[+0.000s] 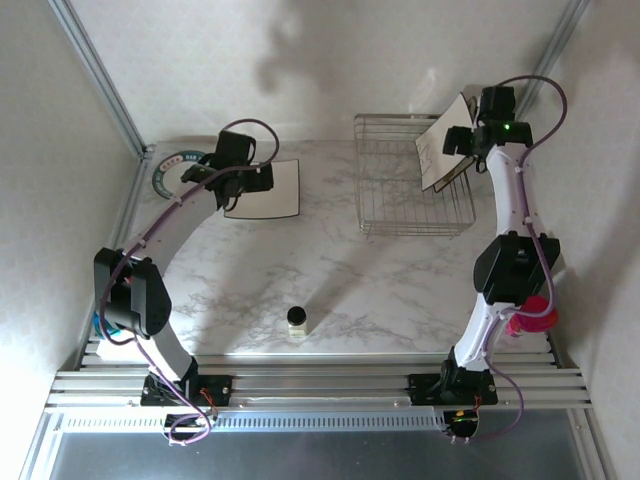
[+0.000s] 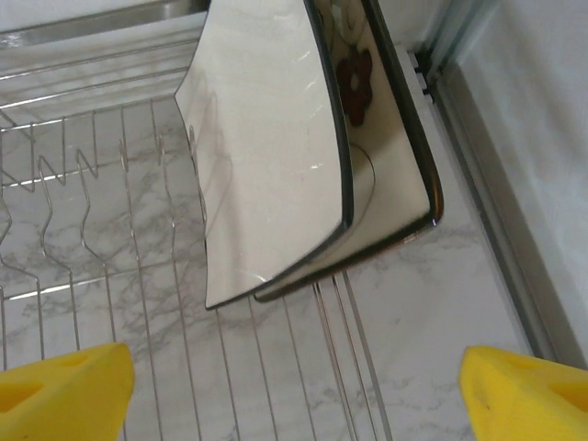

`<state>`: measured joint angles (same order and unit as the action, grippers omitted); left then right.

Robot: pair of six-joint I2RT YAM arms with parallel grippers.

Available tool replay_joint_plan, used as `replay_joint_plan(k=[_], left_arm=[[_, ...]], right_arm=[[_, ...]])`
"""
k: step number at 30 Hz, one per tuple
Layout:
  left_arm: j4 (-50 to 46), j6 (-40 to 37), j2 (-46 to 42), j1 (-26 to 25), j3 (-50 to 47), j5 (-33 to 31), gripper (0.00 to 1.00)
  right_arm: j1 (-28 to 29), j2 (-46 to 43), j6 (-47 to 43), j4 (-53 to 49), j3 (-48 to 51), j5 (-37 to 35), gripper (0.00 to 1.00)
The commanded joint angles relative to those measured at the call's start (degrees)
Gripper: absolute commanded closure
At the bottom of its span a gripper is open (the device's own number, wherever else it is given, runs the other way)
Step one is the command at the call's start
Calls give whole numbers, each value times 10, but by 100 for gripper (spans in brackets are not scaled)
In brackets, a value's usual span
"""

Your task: Unload the plates from the dish rack

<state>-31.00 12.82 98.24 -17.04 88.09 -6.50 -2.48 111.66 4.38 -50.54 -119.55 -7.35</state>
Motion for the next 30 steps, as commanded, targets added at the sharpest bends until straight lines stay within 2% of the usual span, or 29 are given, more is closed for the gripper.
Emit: replay_joint_plan(k=[1, 7, 16, 21, 27, 30], left_arm=[[-28, -23, 10, 6, 24, 14, 1], [-45, -36, 34, 10, 43, 30, 0], [-67, -41, 44, 14, 54, 52, 0], [-71, -40, 44, 15, 44, 55, 0], [-68, -37, 44, 16, 44, 57, 0], [-67, -34, 49, 16, 48, 62, 1]], right_arm=[[0, 22, -2, -8, -35, 18, 12], [0, 57, -6, -9, -69, 17, 15], [0, 154, -7, -57, -201, -1, 20], [-1, 185, -10, -60, -240, -9, 20], [-1, 209, -10, -58, -260, 17, 19], [-2, 215, -2, -54, -259, 34, 22]])
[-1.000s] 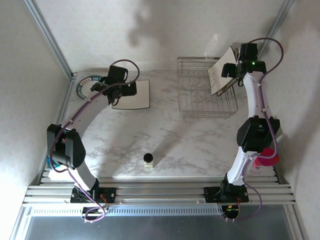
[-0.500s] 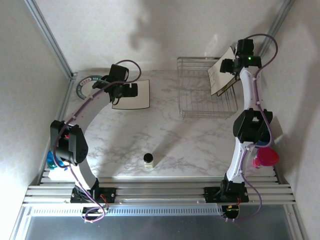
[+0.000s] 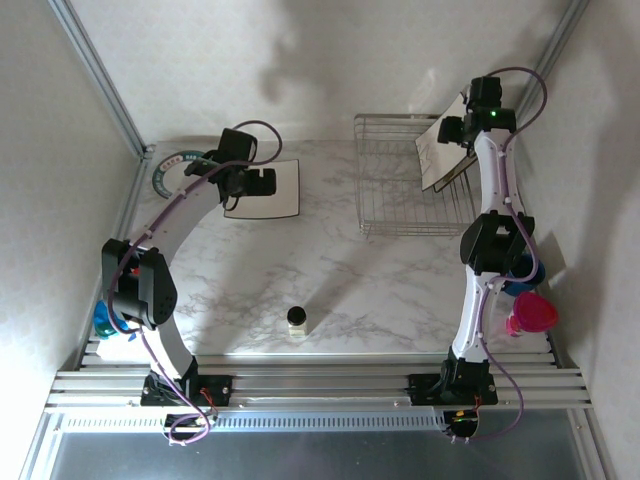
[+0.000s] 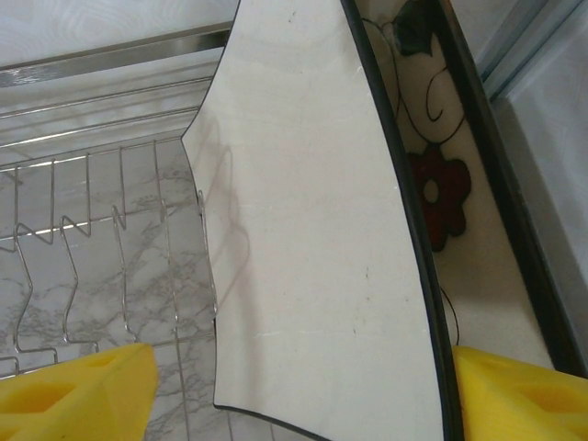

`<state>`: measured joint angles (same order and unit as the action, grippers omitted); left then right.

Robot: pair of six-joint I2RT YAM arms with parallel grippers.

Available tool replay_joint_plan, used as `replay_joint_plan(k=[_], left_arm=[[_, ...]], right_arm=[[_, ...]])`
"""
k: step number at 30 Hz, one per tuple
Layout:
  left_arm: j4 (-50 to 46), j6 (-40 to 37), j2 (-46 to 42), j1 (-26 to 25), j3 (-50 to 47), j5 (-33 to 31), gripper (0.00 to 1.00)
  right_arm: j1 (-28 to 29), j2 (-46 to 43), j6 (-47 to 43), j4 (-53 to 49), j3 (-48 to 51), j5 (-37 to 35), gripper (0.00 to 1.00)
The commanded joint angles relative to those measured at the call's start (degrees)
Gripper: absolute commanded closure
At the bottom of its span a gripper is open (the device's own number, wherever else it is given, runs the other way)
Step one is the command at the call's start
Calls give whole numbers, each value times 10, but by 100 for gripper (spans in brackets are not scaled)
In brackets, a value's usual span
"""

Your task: Unload the plates from the dish rack

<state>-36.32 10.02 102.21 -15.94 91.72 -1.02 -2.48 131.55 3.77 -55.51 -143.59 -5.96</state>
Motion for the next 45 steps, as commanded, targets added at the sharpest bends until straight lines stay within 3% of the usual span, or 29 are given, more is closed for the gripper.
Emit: replay_joint_plan(k=[1, 4, 10, 12, 18, 19, 24, 28, 31, 45], left_arm=[[-13, -5, 10, 6, 12, 10, 0], [-11, -4, 11, 6, 13, 13, 0], [-6, 0, 11, 5, 7, 20, 0], [-5, 1, 10, 5, 4, 21, 0], [-6, 3, 10, 5, -1, 18, 0], [-6, 3, 11, 5, 1, 21, 1], [-5, 7, 12, 4, -1, 24, 0], [-6, 7, 11, 4, 1, 24, 0], [-5, 9, 11, 3, 2, 26, 0], [-2, 9, -3, 2, -19, 16, 0]], right_arm=[[-2, 18, 6, -2, -19, 24, 25], [-1, 23, 11, 3, -19, 31, 40], [-1, 28, 22, 9, -21, 32, 48], [-1, 31, 27, 12, -21, 31, 56], [-1, 31, 33, 15, -13, 35, 61], [-1, 29, 32, 20, -6, 38, 68], [-1, 28, 34, 24, -2, 37, 81], [-1, 27, 31, 24, -1, 34, 84], [-1, 28, 33, 23, -2, 37, 94], [12, -6, 27, 17, -3, 30, 100]])
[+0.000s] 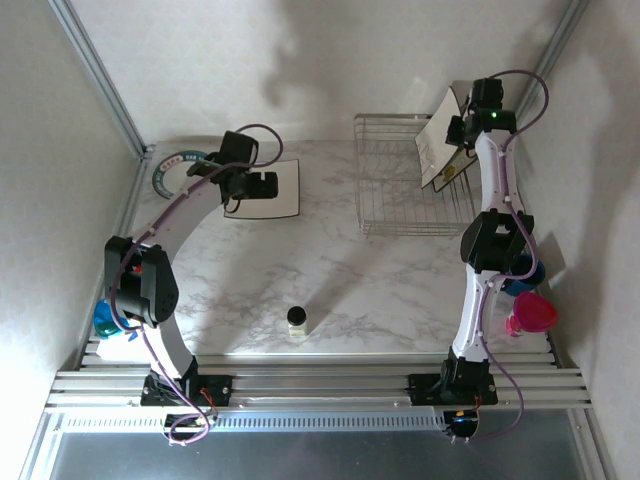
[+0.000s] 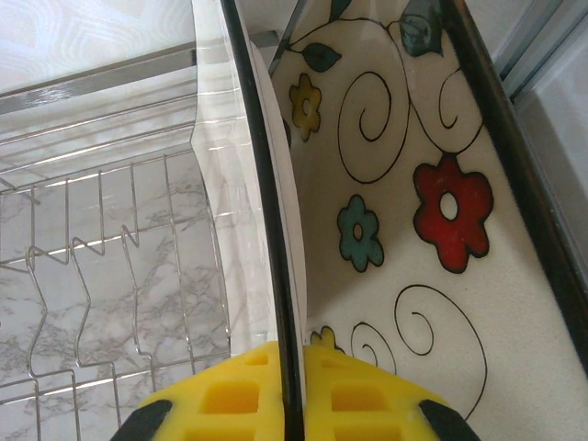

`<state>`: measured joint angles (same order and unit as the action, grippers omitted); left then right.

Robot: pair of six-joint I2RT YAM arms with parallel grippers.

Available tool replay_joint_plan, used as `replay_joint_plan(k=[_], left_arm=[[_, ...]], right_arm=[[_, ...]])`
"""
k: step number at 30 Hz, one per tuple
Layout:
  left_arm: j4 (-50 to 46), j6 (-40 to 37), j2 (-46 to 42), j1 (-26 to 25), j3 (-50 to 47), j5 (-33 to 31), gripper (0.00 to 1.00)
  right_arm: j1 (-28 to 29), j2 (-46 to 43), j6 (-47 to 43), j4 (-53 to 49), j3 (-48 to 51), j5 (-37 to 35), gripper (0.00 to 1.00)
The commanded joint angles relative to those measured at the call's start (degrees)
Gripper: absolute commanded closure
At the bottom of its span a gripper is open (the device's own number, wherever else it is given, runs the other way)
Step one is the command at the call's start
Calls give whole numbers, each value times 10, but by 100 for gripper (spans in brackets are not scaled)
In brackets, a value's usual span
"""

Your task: Unload the plates from the dish rack

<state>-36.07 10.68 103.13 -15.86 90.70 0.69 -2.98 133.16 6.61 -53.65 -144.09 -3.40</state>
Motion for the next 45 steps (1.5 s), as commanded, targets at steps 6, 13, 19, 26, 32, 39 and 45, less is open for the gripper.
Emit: replay_joint_plan(k=[6, 13, 19, 26, 32, 39, 45], left_arm=[[-3, 3, -15, 2, -19, -6, 0], [9, 6, -33, 1, -44, 1, 1], [16, 7, -49, 0, -61, 8, 1], [20, 5, -60, -2, -69, 11, 0], [29, 7, -66, -5, -76, 17, 0], [35, 7, -66, -7, -81, 19, 0], [42, 4, -64, -7, -83, 26, 0]], right_arm=[[27, -54, -5, -9, -5, -9, 100], [37, -88, -16, -23, -19, -43, 100], [46, -118, -23, -33, -19, -65, 100], [57, -155, -39, -46, -24, -85, 100], [63, -179, -51, -66, -39, -104, 100], [76, -225, -55, -78, -24, -101, 100], [86, -287, -35, -72, 30, -66, 100]])
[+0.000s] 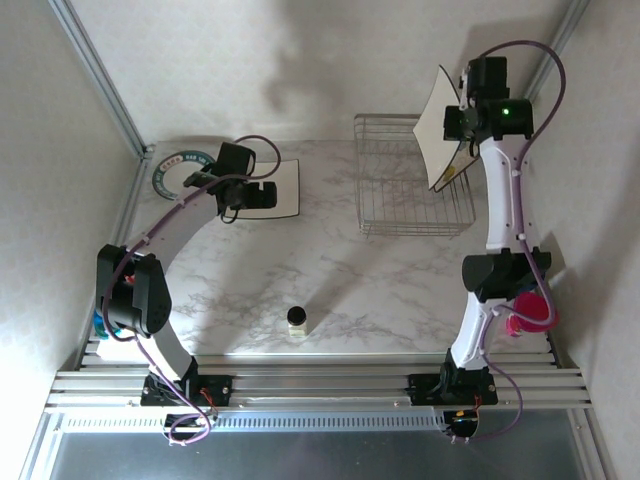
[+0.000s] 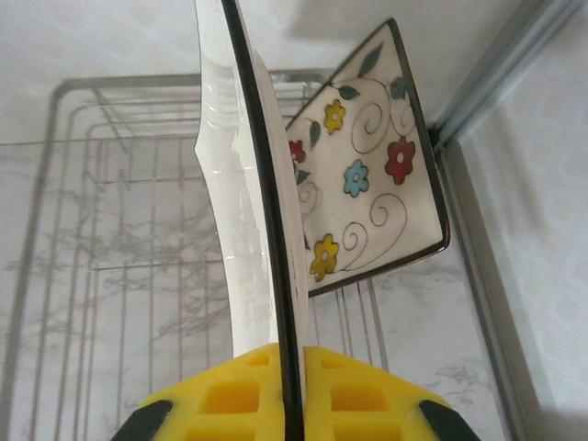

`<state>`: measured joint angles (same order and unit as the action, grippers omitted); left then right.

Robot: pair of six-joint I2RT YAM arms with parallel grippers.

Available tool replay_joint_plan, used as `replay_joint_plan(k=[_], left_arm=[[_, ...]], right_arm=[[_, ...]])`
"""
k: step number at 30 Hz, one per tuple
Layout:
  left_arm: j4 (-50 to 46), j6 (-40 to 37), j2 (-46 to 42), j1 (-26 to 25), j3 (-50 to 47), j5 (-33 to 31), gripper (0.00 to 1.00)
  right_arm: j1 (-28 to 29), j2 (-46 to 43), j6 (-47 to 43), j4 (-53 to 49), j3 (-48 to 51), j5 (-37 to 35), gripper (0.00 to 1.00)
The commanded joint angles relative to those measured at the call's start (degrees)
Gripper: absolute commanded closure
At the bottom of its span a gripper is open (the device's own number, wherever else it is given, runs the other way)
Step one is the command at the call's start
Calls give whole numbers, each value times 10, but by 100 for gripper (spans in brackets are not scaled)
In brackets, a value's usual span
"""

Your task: Unload the plates from the dish rack

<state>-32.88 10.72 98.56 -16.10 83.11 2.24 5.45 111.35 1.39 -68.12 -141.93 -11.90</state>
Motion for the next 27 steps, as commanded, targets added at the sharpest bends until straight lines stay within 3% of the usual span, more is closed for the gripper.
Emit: replay_joint_plan(k=[1, 6, 16, 21, 27], left_arm=[[10, 4, -19, -5, -8, 12, 0], [24, 4, -29, -4, -22, 19, 0], [27, 9, -36, -9, -26, 26, 0], [28, 10, -37, -10, -24, 28, 0], [31, 9, -42, -12, -23, 29, 0]], right_arm=[[2, -84, 24, 79, 27, 33, 100], [4, -177, 66, 153, 163, 115, 100], [4, -341, 245, 444, 490, 396, 100], [4, -389, 346, 627, 644, 482, 100], [4, -409, 459, 850, 803, 534, 100]])
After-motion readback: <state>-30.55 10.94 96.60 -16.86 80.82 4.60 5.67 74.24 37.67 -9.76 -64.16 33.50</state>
